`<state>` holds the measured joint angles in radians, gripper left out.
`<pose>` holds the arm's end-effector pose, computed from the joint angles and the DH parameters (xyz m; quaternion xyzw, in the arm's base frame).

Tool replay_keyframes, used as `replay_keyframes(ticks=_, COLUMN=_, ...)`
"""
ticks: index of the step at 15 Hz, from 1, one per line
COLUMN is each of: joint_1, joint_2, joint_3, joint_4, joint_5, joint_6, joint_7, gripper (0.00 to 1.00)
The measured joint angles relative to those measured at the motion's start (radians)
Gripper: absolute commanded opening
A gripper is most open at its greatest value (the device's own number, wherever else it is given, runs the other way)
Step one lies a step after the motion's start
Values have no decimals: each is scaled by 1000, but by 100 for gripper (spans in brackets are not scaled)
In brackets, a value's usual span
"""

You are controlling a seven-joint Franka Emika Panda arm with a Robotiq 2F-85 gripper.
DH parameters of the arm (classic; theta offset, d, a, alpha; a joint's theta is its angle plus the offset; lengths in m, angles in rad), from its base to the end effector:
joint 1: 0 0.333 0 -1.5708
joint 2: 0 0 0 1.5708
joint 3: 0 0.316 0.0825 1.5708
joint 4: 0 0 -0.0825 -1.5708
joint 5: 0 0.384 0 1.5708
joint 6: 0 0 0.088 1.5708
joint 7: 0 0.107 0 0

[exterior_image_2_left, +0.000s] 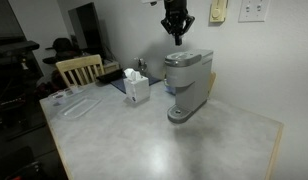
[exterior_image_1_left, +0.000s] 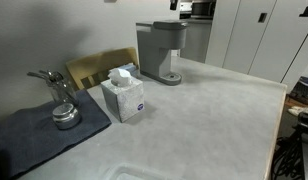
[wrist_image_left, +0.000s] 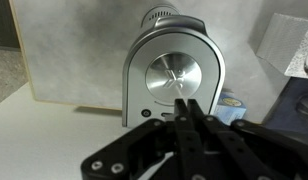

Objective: Press the top of the coffee maker

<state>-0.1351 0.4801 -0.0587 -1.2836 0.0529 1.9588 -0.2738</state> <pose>0.7077 -0.1260 0.4951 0.9945 0.0369 0.0979 0.0108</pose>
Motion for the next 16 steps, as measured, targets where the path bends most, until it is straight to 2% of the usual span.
replay_keyframes(ticks=4, joint_1=0, joint_2=0, joint_3=0, joint_4=13, joint_5=-2, joint_6=0, joint_7=0, gripper=69)
replay_keyframes(ticks=5, joint_1=0, joint_2=0, joint_3=0, joint_4=13, joint_5=-2, joint_6=0, joint_7=0, gripper=50)
replay_keyframes(ticks=8, joint_1=0, joint_2=0, joint_3=0, joint_4=13, joint_5=-2, joint_6=0, joint_7=2, gripper=69)
replay_keyframes(ticks=16, joint_1=0, joint_2=0, joint_3=1, joint_4=13, joint_5=-2, joint_6=0, joint_7=2, gripper=69)
